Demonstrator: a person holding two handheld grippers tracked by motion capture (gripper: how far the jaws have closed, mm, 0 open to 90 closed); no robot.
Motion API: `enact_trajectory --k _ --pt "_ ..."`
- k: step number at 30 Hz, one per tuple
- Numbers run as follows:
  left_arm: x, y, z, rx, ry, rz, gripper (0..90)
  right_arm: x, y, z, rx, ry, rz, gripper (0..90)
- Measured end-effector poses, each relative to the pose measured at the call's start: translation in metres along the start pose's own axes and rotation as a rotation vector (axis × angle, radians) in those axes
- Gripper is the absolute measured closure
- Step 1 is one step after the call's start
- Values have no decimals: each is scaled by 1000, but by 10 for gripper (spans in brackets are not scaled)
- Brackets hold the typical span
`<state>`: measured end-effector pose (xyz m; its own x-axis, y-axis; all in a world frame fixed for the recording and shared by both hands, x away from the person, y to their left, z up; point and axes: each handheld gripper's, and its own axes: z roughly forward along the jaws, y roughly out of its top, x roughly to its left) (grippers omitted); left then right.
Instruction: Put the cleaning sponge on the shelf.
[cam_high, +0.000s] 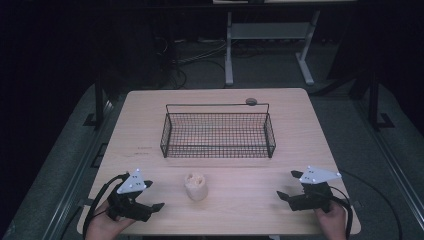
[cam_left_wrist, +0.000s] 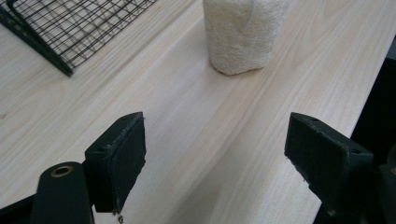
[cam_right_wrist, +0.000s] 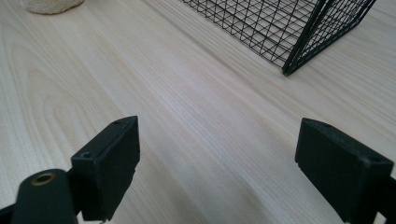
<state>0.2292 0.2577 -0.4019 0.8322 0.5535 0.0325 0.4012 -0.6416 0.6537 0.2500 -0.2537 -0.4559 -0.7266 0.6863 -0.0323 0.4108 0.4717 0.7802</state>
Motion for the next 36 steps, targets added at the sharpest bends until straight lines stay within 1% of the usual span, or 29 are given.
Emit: enact_trajectory --k 1,3,7,10,14,21,27,36 --pt "-1 4 1 12 -7 13 199 0 0 0 0 1 0 134" --pt "-2 7 2 24 -10 23 199 0 0 0 0 0 -2 134" --pt "-2 13 4 42 -22 33 199 0 0 0 -2 3 -2 134" --pt "-2 16 5 43 -31 39 199 0 0 -1 -2 3 -6 134" --pt "-2 23 9 45 -43 48 199 1 0 -1 -7 4 3 134" --pt "-4 36 19 67 -67 79 199 1 0 -1 -10 5 -2 134" --pt "-4 47 27 84 -79 93 199 1 0 -1 -8 8 -1 134" --pt "-5 54 32 87 -96 98 199 2 1 -2 -10 10 -10 134"
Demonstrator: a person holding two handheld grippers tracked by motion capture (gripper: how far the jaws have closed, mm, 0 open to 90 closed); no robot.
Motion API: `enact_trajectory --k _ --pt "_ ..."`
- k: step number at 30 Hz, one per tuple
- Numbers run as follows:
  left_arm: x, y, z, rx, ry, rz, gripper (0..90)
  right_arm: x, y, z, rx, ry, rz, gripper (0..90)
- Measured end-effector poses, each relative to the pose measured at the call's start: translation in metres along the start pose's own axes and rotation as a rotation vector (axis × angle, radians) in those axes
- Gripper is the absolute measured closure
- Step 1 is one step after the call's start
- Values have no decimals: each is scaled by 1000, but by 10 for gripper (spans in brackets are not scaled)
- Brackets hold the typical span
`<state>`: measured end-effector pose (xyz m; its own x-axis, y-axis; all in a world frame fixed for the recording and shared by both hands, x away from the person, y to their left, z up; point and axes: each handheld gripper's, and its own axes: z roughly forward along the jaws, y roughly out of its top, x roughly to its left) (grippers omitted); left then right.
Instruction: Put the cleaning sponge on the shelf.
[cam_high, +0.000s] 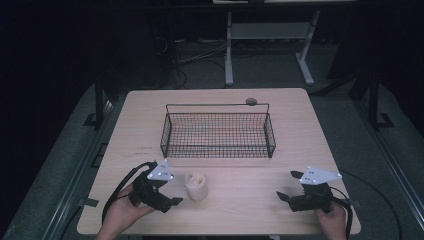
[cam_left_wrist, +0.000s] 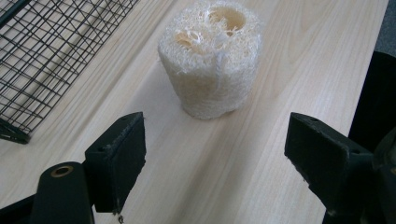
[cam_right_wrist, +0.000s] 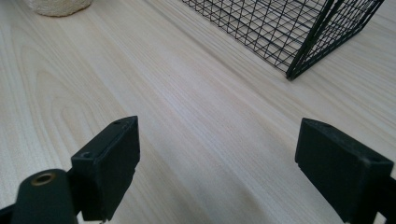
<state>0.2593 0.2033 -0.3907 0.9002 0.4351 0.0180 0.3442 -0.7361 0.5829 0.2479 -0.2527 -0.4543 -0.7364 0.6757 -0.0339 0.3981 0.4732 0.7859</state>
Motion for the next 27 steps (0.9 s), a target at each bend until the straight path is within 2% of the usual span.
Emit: enact_trajectory --k 27 --pt "9 24 19 62 -57 24 200 1 1 0 -2 9 -13 134"
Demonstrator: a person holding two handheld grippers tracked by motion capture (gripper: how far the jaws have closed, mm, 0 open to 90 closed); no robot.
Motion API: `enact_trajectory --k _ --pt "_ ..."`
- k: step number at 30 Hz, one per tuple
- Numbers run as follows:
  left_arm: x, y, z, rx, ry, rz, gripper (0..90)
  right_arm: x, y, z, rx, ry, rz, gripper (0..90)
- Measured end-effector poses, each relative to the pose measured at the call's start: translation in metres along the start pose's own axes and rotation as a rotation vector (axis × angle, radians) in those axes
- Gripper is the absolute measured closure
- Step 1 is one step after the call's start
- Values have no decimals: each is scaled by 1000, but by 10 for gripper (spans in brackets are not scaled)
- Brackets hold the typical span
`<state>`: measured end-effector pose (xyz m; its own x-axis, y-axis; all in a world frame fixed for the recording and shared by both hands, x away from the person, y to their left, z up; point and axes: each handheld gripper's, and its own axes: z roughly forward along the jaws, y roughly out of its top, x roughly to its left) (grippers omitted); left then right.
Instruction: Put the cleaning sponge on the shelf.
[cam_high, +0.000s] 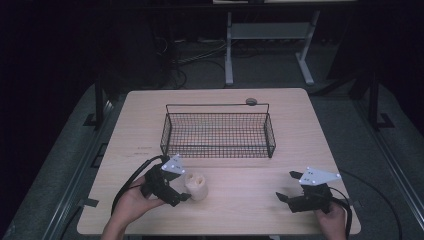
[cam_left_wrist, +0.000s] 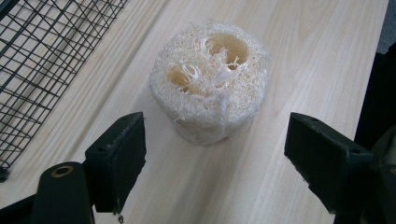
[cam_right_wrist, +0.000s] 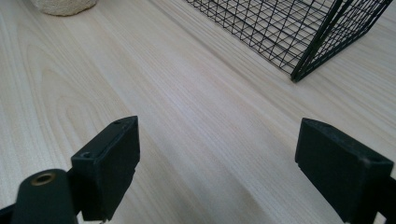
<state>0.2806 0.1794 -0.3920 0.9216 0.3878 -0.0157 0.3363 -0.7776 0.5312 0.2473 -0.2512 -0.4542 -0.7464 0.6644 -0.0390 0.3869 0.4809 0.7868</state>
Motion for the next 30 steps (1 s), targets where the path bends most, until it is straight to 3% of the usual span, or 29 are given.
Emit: enact_trajectory --k 30 --pt "5 18 23 66 -18 13 199 2 1 0 0 7 -10 134"
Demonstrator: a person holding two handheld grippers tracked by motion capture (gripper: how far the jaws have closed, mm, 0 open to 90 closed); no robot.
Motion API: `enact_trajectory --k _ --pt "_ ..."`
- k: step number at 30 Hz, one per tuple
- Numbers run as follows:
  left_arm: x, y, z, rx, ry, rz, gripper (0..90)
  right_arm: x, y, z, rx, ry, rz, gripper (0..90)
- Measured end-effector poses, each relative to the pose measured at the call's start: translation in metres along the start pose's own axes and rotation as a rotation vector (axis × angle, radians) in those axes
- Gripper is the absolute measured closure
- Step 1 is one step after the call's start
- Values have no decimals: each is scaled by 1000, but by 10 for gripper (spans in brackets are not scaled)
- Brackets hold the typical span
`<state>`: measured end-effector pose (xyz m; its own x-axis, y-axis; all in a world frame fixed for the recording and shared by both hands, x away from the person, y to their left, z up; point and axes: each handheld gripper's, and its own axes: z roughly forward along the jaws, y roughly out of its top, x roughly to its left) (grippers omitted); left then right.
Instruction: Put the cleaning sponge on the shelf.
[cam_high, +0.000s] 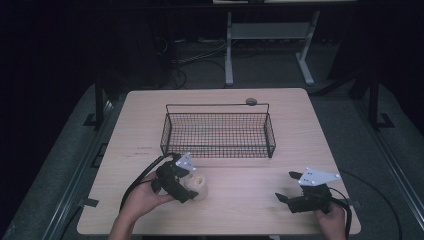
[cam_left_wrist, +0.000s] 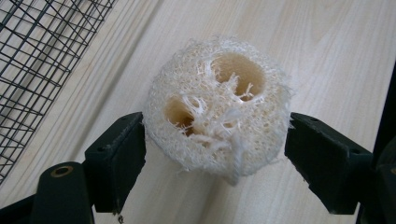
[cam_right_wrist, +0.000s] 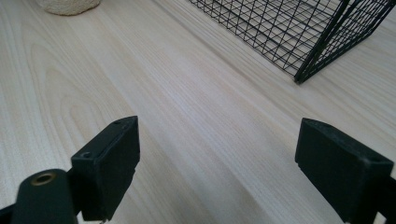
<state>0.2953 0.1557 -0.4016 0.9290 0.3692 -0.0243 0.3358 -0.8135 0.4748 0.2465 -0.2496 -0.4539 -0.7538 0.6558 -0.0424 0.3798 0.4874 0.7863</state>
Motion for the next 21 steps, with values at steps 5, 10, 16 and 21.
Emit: enact_trajectory --k 5,10,16,21 --pt "1 3 3 12 -2 2 205 0 0 0 -1 0 0 134" --pt "2 5 6 11 -8 -6 205 1 0 0 -1 1 0 134" --pt "4 7 11 21 -25 -7 206 1 0 0 0 0 -2 134" --pt "5 9 13 26 -34 -14 211 1 0 0 -2 2 0 134"
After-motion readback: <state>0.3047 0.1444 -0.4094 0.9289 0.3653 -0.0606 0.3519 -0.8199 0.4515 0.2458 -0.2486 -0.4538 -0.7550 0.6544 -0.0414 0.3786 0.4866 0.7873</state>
